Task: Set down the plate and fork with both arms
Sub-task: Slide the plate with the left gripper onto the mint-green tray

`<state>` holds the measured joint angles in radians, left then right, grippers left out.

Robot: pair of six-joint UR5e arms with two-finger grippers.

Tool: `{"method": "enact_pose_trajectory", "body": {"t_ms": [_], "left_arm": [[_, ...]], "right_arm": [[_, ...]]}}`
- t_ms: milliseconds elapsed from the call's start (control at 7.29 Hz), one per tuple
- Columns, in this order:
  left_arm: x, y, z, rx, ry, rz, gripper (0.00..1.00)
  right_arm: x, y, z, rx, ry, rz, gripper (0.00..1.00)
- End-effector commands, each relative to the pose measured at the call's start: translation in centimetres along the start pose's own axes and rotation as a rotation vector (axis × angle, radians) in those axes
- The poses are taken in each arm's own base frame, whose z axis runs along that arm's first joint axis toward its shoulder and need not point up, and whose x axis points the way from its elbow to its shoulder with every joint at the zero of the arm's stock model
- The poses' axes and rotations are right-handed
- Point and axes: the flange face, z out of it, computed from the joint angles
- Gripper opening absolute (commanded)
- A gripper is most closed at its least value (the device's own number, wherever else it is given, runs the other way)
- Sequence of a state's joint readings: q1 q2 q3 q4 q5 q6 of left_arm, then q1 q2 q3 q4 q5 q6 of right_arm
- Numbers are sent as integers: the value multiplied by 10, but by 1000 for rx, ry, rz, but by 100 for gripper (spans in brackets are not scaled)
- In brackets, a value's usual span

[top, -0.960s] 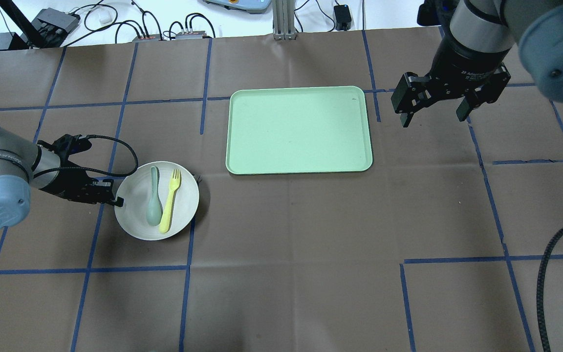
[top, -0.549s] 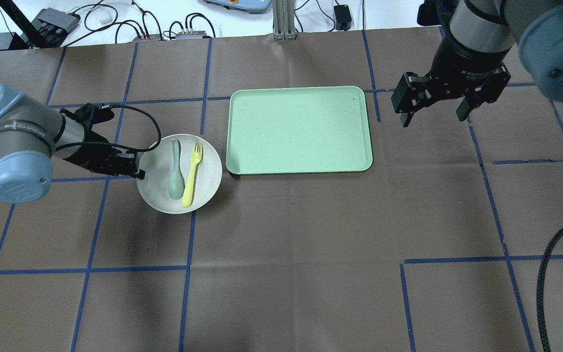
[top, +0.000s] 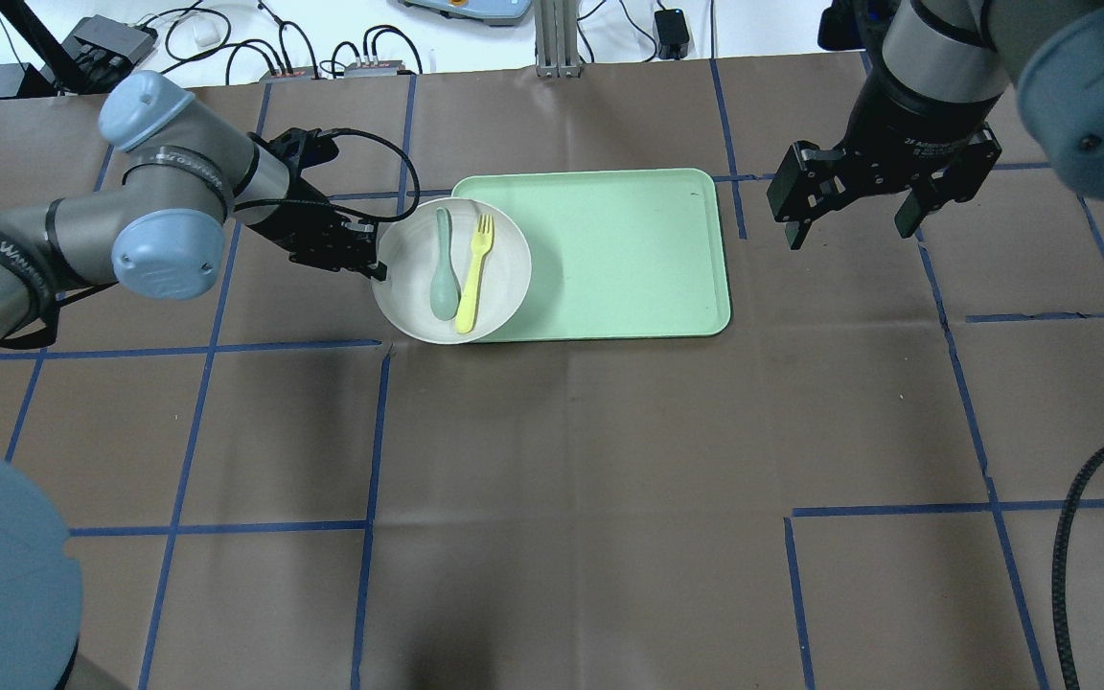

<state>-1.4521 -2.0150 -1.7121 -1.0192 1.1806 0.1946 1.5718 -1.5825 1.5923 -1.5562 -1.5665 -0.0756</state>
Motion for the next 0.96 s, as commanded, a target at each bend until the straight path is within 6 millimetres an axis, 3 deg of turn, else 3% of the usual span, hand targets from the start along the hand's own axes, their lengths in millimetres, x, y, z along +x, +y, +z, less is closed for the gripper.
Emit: {"method": "enact_pose_trajectory", "body": {"t_ms": [0,274,411,823], "left_arm": [[46,-52,35,-2,-3,3,0],[75,-64,78,-30,-4,4,0],[84,-68,81,-21,-5,-2,0],[88,-77,100,-33,-3,7,1]], "right_arm": [[0,0,0,0,0,0,100],[1,0,1,-2,1,0,100],[0,0,0,0,0,-2,100],[0,0,1,-2,0,0,100]]}}
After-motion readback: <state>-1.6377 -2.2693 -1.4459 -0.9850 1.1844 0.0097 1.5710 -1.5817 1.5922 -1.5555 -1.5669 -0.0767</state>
